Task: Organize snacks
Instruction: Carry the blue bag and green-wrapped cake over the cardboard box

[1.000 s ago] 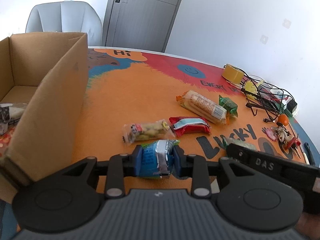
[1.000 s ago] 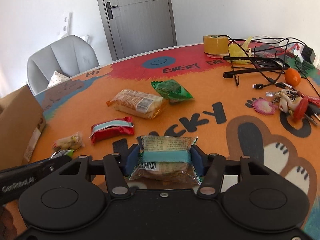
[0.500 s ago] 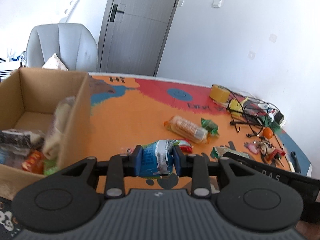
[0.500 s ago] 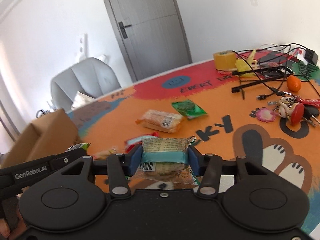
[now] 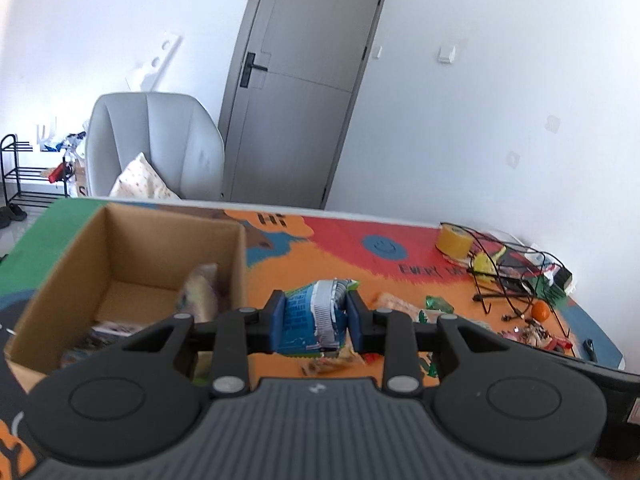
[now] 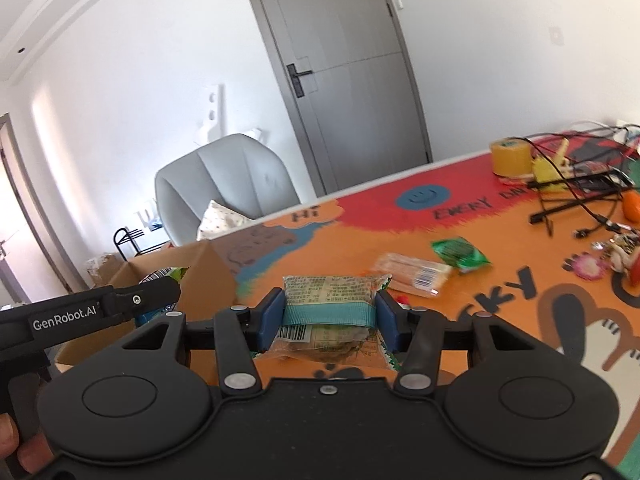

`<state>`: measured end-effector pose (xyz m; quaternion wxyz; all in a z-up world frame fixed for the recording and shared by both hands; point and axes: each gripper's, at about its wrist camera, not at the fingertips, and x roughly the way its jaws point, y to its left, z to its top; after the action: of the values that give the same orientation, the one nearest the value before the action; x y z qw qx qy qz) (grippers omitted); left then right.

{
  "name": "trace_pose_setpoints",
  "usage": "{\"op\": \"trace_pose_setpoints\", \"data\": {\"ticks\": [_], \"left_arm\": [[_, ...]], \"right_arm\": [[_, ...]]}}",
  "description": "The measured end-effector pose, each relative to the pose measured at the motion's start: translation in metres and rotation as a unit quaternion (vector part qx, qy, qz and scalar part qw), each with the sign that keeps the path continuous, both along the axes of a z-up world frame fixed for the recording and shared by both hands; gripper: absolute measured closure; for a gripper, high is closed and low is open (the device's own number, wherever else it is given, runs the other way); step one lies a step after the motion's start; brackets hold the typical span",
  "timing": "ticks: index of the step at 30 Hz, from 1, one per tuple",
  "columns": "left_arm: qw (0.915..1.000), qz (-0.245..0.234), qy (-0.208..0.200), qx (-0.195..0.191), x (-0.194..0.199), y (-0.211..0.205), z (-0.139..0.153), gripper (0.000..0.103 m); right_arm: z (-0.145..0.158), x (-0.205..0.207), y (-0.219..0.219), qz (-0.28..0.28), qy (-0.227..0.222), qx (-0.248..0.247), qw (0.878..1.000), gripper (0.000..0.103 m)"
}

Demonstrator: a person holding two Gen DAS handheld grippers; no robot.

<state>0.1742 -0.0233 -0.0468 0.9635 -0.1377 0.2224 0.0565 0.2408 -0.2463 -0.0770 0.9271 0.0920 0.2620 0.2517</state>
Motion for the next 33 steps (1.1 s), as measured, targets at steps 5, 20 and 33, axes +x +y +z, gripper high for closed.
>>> {"op": "trace_pose_setpoints", "data": {"ticks": [5,20,33], "left_arm": [[0.9999,0.009,-0.008,0.0,-0.011,0.017,0.009,0.072],[0.9982,0.058,-0.011,0.004,-0.036,0.079,0.021,0.072],[0.9966,0.083,-0.003,0.0,-0.033,0.118,0.018,0.072]], "right_arm": [[0.01,-0.004,0.019,0.012,-0.011,-0.001,1.0,0.053],[0.036,-0.015,0.078,0.069,-0.038,0.006,0.997,0.053],[0.036,-0.011,0.126,0.109,-0.039,0.006,0.993,0.053]]}}
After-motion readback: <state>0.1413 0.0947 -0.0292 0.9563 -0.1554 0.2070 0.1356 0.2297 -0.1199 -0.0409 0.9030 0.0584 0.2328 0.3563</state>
